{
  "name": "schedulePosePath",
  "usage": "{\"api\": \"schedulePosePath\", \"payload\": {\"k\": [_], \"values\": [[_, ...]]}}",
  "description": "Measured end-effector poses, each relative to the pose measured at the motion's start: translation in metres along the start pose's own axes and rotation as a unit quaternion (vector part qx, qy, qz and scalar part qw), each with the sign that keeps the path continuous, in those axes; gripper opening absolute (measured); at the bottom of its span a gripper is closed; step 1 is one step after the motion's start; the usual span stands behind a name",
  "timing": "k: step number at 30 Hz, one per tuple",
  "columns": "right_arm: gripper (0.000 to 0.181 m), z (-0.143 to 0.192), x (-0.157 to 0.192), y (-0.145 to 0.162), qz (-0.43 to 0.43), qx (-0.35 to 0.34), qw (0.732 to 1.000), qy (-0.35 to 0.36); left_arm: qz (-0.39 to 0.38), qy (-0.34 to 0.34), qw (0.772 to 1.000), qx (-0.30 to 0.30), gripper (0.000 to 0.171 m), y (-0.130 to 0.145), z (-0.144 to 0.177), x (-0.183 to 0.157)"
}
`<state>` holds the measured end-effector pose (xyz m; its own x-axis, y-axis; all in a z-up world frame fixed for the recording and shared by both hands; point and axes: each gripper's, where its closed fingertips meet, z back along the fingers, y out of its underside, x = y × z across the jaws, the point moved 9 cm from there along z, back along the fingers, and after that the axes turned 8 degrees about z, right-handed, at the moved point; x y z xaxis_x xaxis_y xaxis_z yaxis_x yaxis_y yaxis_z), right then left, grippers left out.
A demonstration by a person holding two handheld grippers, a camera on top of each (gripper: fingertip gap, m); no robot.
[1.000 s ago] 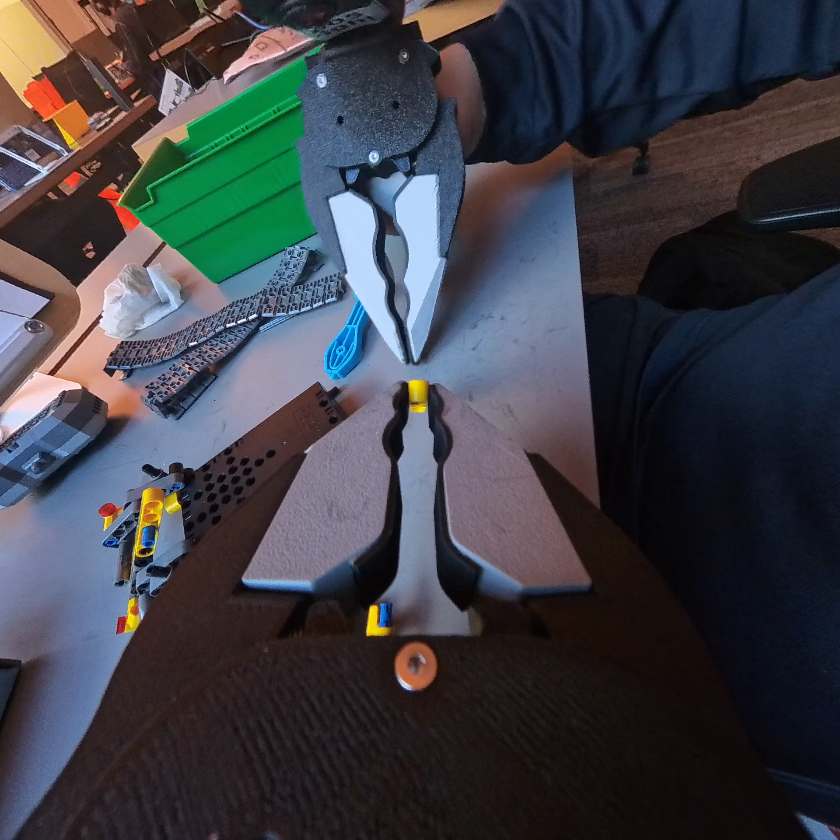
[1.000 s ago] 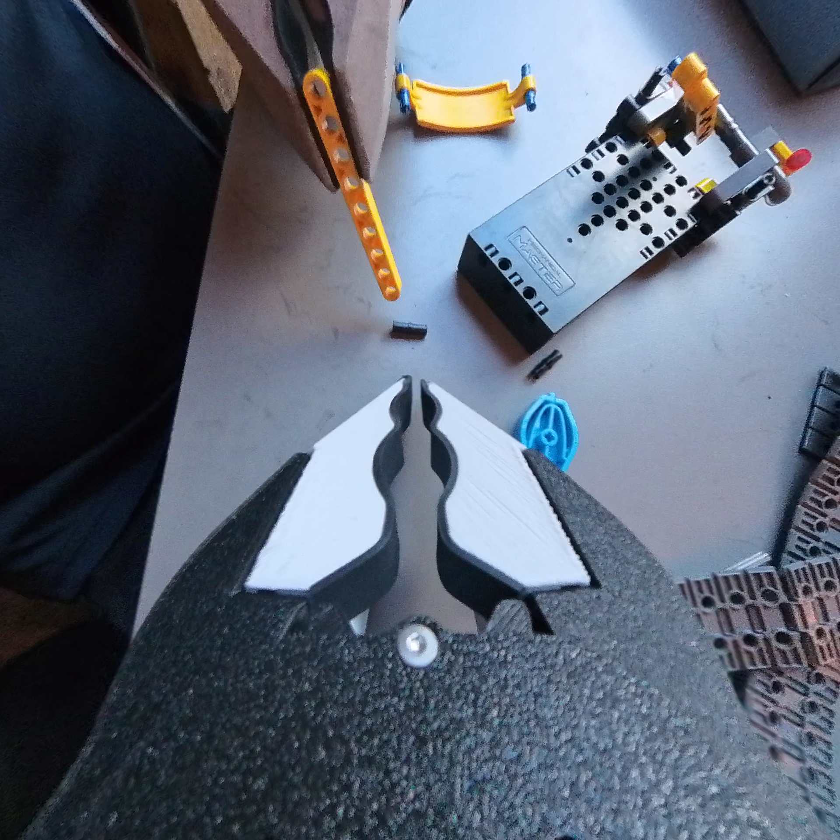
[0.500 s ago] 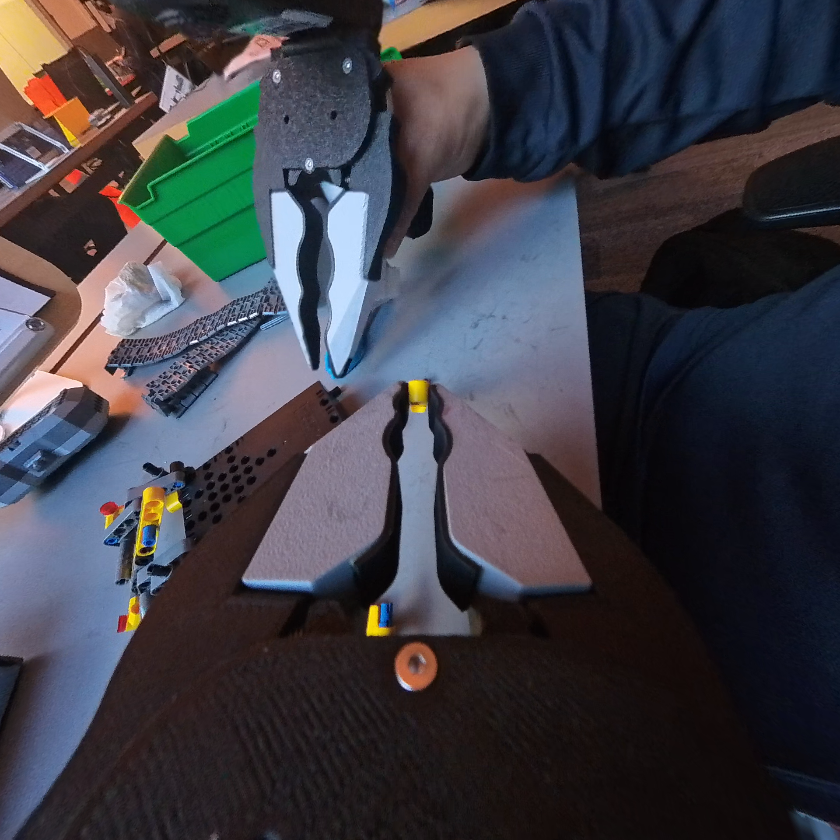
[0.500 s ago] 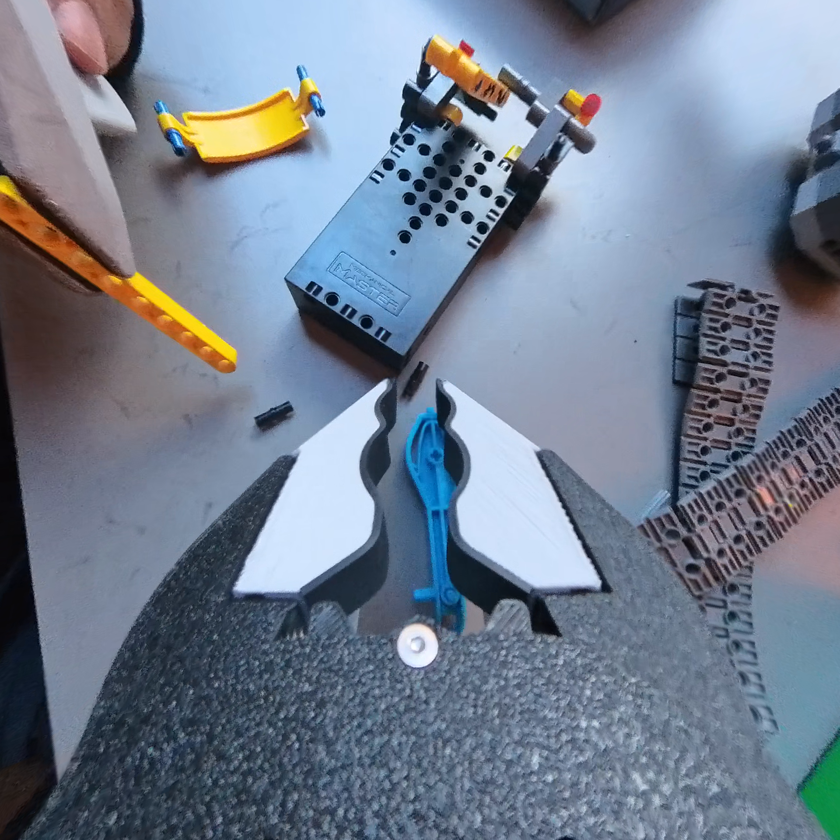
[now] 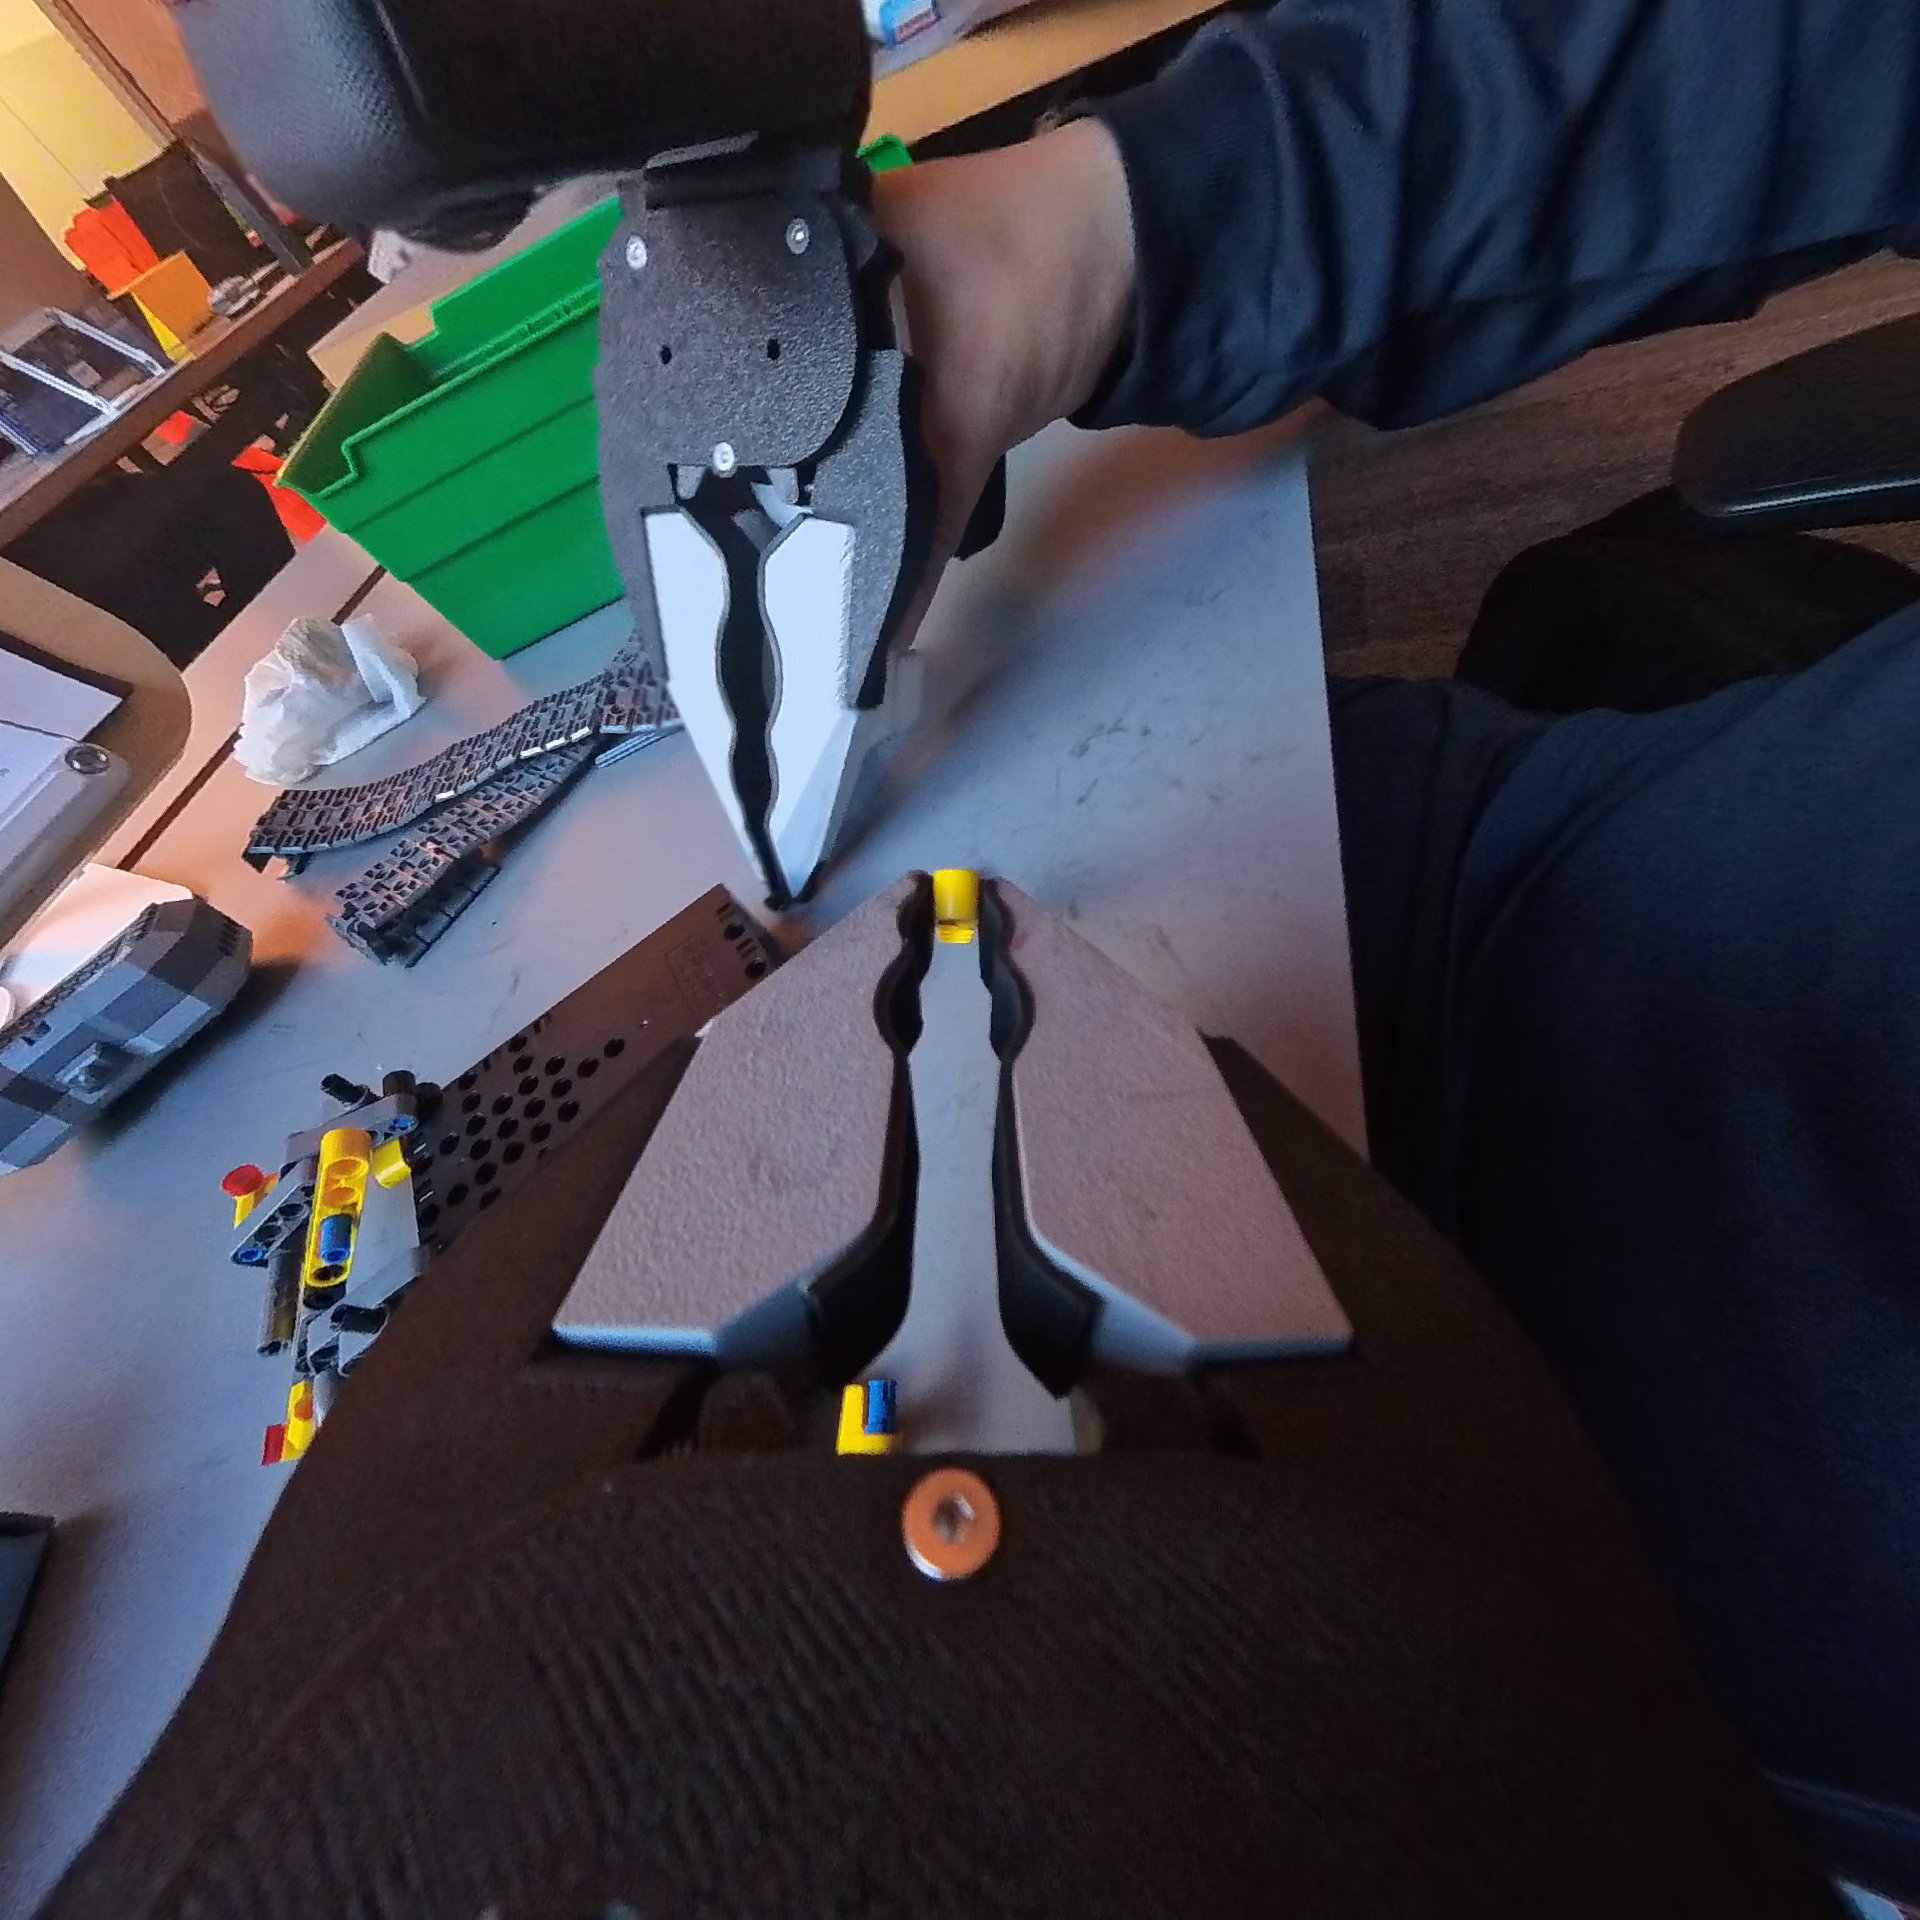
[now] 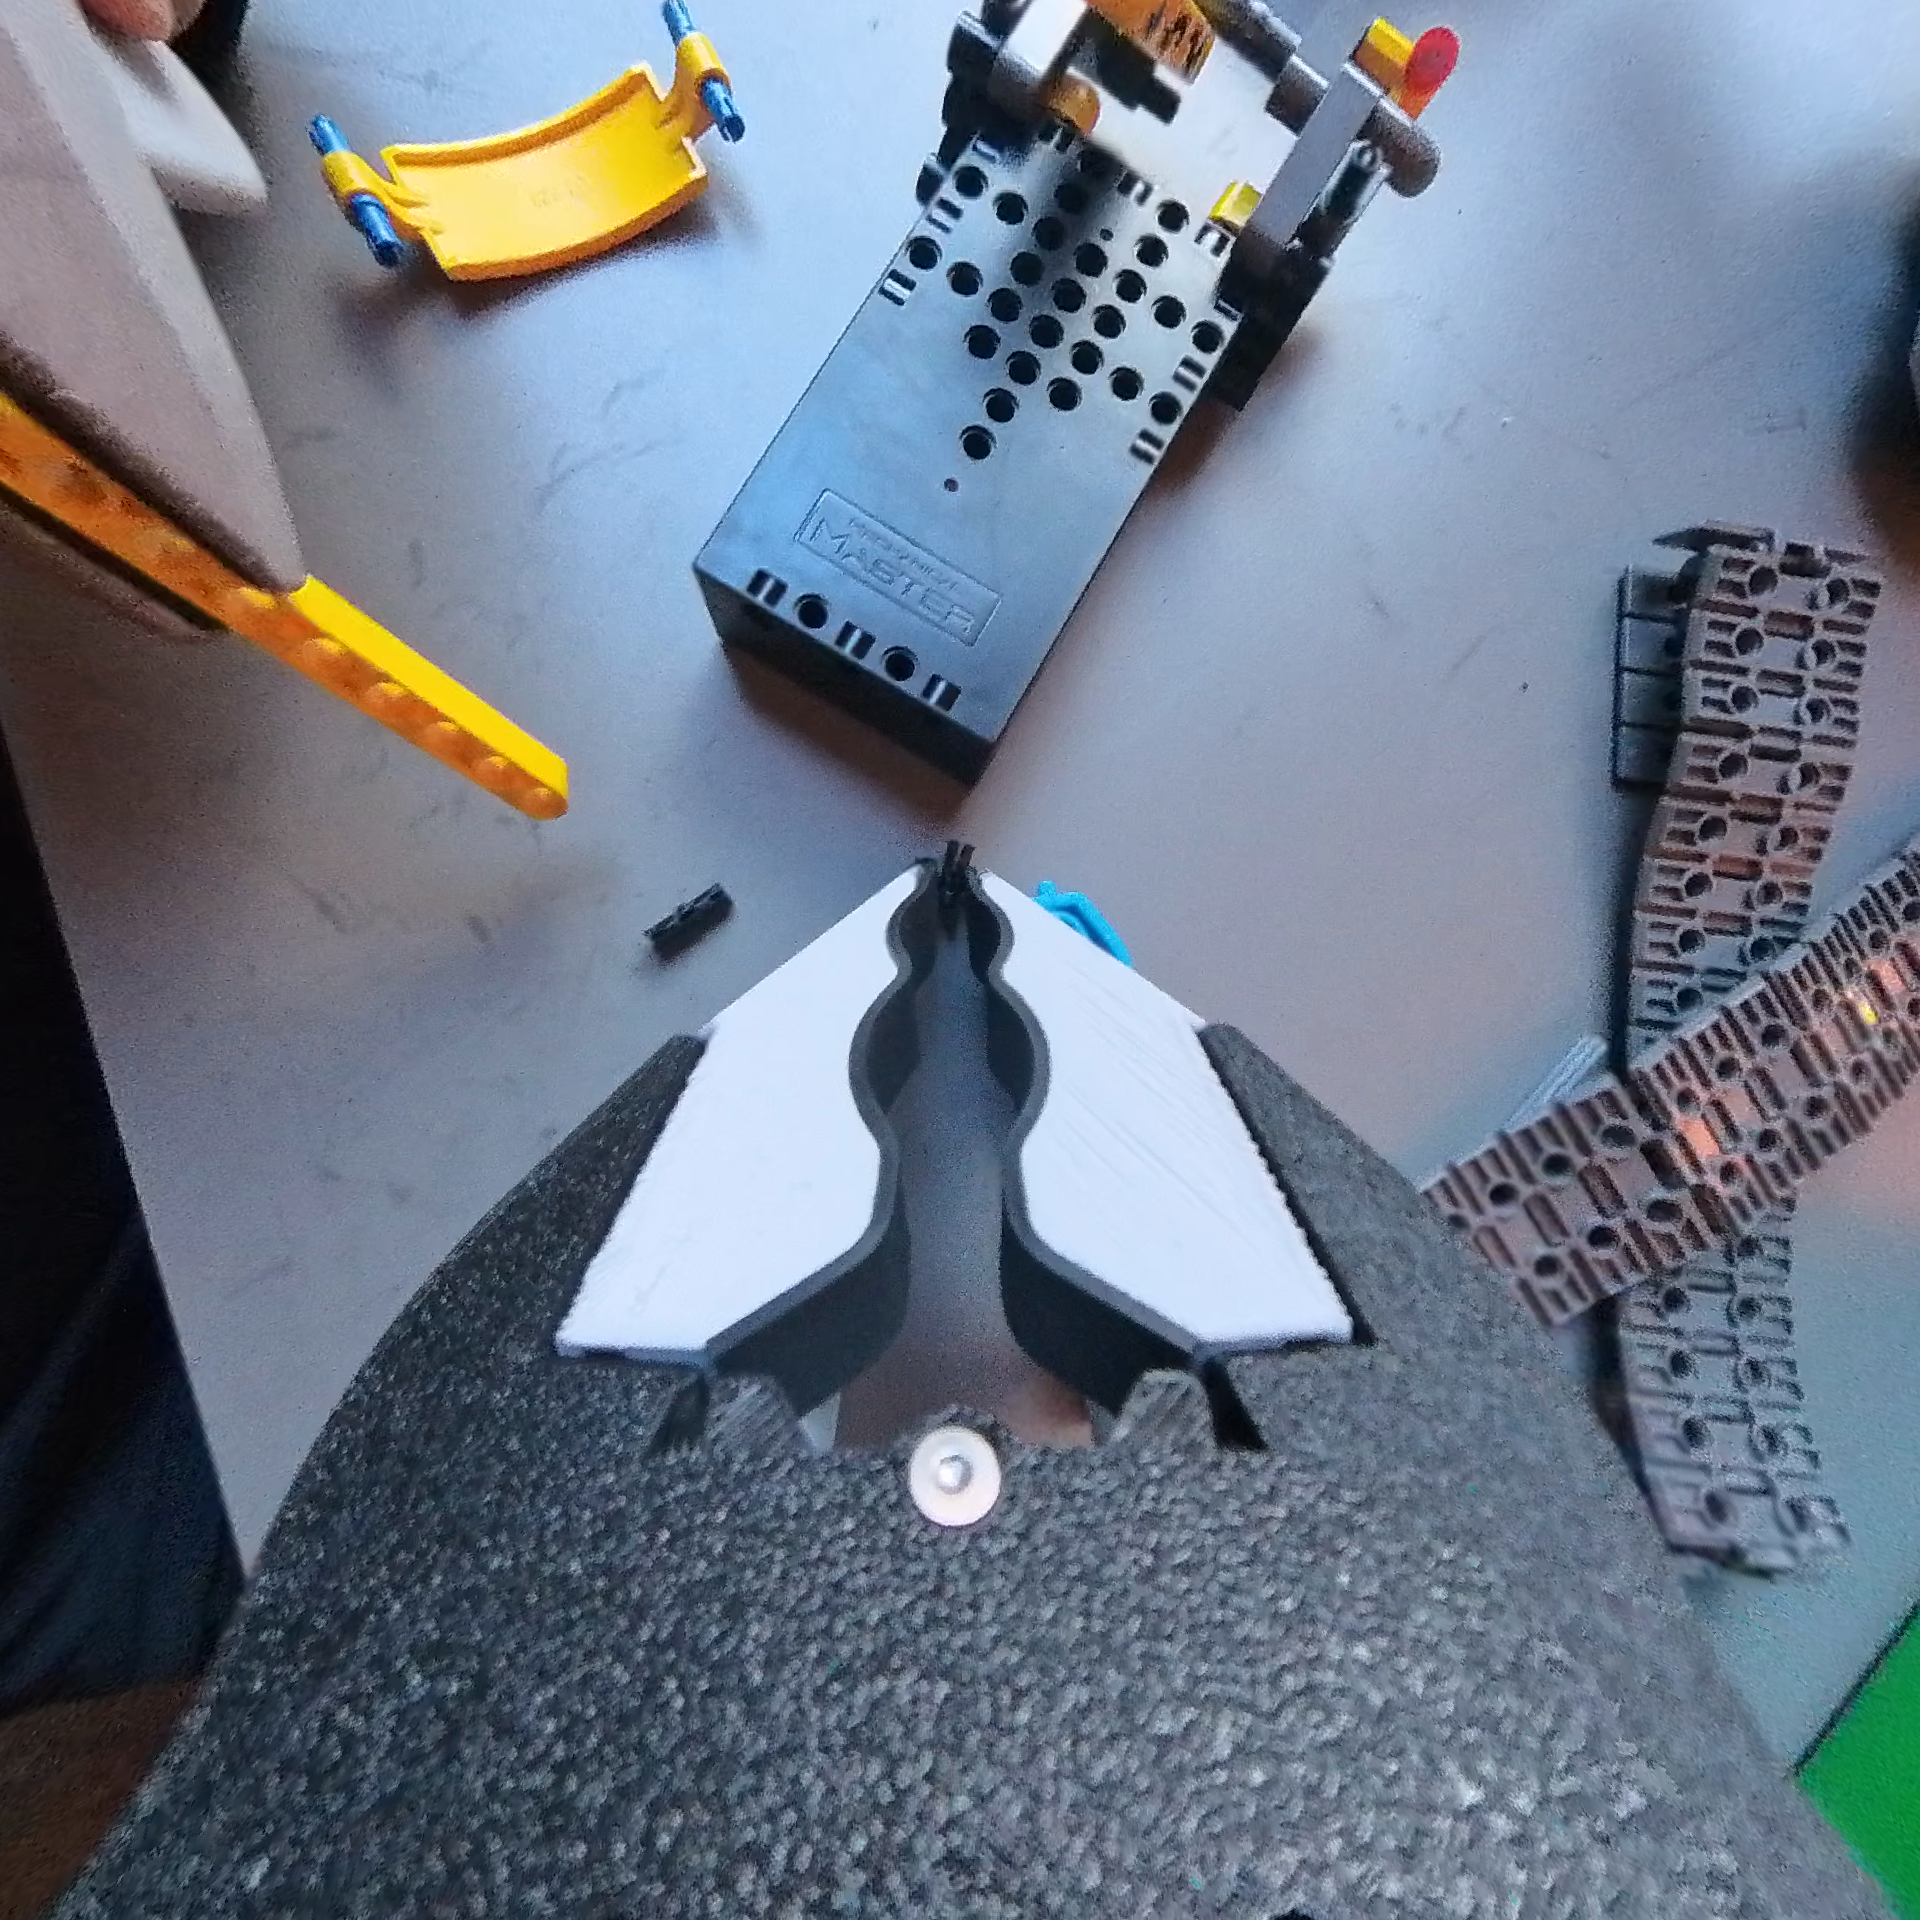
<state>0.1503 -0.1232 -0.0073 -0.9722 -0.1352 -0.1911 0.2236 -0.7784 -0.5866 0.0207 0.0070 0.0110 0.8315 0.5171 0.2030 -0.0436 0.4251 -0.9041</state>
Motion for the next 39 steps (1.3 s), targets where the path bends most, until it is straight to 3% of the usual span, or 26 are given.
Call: {"api": "schedulePosePath", "payload": {"k": [14, 20, 25, 39], "values": [[0.003, 0.033, 0.037, 0.033, -0.089, -0.032, 0.995, 0.016, -0.006, -0.001, 1.000, 0.013, 0.006, 0.001, -0.003, -0.001], [0.004, 0.037, 0.048, 0.047, -0.114, -0.068, 0.991, -0.009, -0.031, -0.008, 0.999, 0.038, 0.006, 0.003, -0.008, -0.006], [0.009, 0.037, 0.048, 0.047, -0.113, -0.067, 0.991, -0.010, -0.066, -0.027, 0.996, 0.051, 0.006, 0.004, -0.014, -0.010], [0.004, 0.035, 0.051, 0.043, -0.103, -0.066, 0.993, -0.005, -0.019, -0.018, 0.997, 0.072, 0.006, 0.002, -0.024, 0.000]]}}
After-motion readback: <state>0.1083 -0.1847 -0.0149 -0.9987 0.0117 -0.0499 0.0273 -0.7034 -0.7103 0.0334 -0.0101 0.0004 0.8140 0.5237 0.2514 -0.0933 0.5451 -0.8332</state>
